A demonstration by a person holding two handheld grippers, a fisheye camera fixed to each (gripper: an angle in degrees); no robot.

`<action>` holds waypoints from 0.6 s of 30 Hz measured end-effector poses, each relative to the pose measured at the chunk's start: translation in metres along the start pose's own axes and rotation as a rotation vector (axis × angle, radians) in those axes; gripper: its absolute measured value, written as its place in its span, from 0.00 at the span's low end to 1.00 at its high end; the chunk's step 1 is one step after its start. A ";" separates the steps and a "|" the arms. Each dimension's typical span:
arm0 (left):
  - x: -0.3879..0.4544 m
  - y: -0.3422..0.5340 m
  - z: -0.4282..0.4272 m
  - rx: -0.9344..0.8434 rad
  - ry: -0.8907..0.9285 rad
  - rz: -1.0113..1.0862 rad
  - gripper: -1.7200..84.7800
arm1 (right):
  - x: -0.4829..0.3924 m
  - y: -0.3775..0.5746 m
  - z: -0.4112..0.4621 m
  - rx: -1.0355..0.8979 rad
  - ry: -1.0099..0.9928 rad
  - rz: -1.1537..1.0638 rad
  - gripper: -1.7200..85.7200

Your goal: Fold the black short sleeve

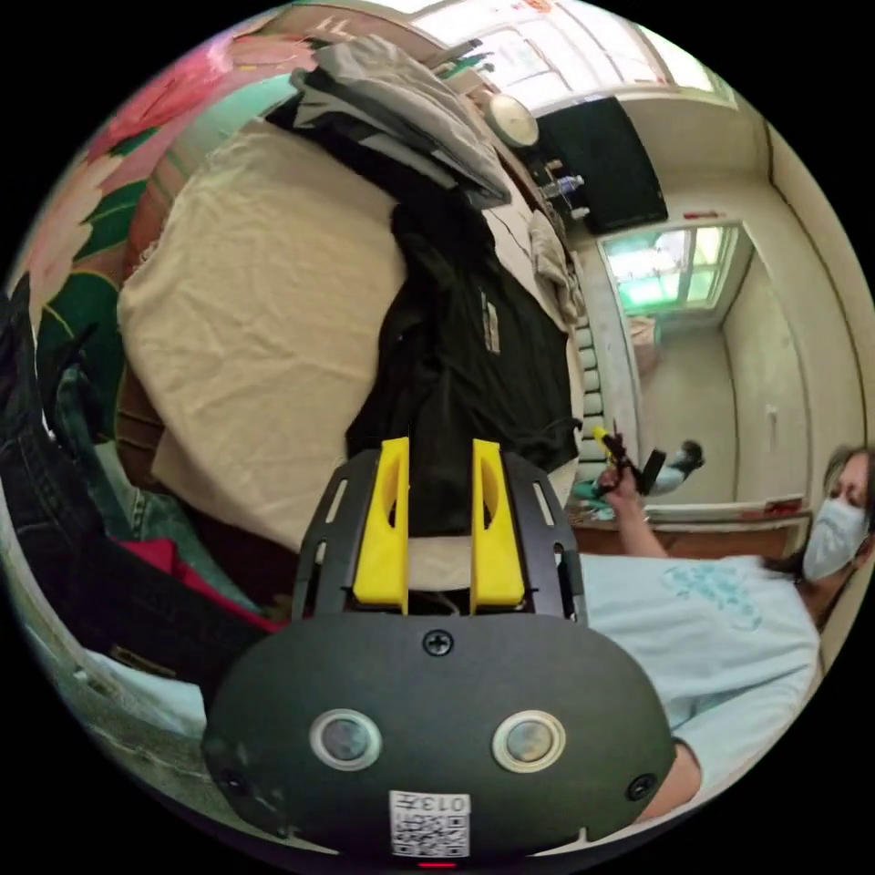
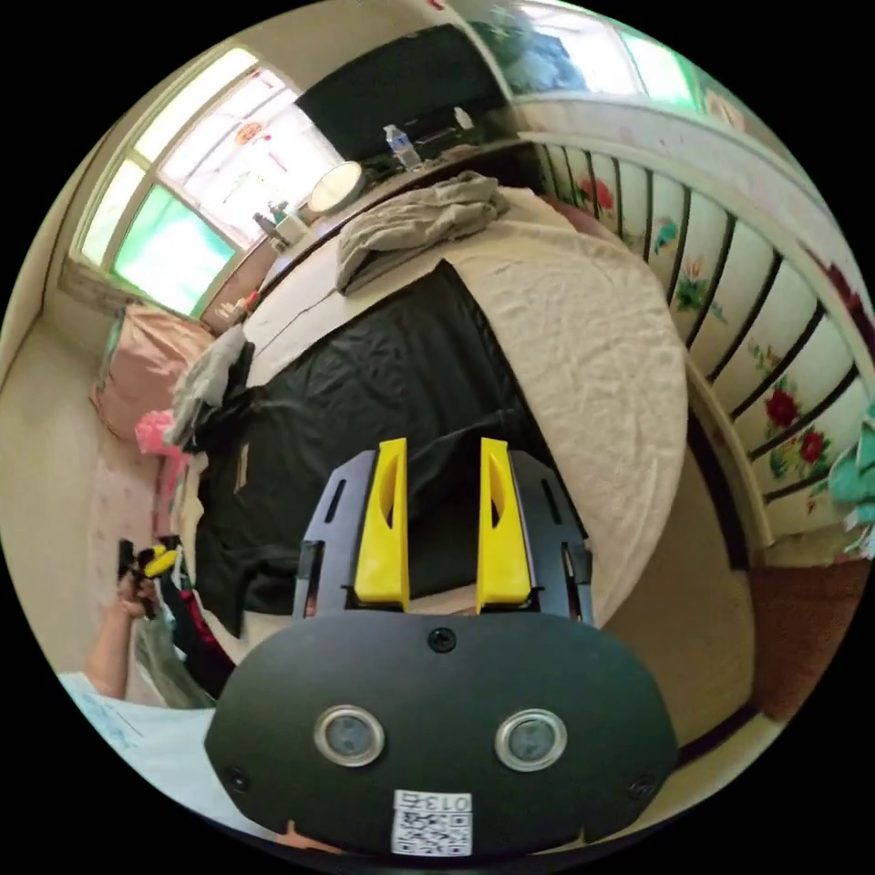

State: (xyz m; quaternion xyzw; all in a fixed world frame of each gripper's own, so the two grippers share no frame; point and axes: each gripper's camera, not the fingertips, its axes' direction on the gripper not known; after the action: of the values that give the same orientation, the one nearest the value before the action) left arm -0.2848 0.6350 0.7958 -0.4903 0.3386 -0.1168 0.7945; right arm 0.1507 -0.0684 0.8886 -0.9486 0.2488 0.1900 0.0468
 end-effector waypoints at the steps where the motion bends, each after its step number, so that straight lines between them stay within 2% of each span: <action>1: 0.005 0.005 0.003 -0.010 -0.014 0.028 0.14 | -0.042 0.006 0.012 -0.042 -0.133 -0.156 0.13; 2: 0.014 0.015 0.012 -0.033 -0.054 0.073 0.14 | -0.065 0.010 0.020 -0.078 -0.187 -0.235 0.13; 4: 0.029 0.026 0.028 -0.055 -0.159 0.153 0.14 | -0.165 0.039 0.053 -0.217 -0.333 -0.599 0.14; 7: 0.050 0.037 0.055 -0.088 -0.306 0.276 0.15 | -0.264 0.089 0.083 -0.292 -0.366 -1.025 0.14; 10: 0.060 0.039 0.076 -0.128 -0.385 0.352 0.15 | -0.313 0.119 0.106 -0.308 -0.365 -1.267 0.14; 14: 0.054 0.037 0.078 -0.085 -0.412 0.342 0.13 | -0.331 0.132 0.134 -0.367 -0.299 -1.408 0.10; 16: 0.048 0.033 0.086 -0.112 -0.363 0.334 0.08 | -0.332 0.132 0.147 -0.396 -0.246 -1.445 0.05; 18: 0.041 0.030 0.100 -0.199 -0.386 0.316 0.04 | -0.331 0.129 0.152 -0.387 -0.212 -1.464 0.04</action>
State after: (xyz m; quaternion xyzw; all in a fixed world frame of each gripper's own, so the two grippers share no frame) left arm -0.1938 0.6986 0.7816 -0.5201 0.2631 0.1382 0.8007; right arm -0.2297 -0.0024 0.8759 -0.8393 -0.4871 0.2407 0.0172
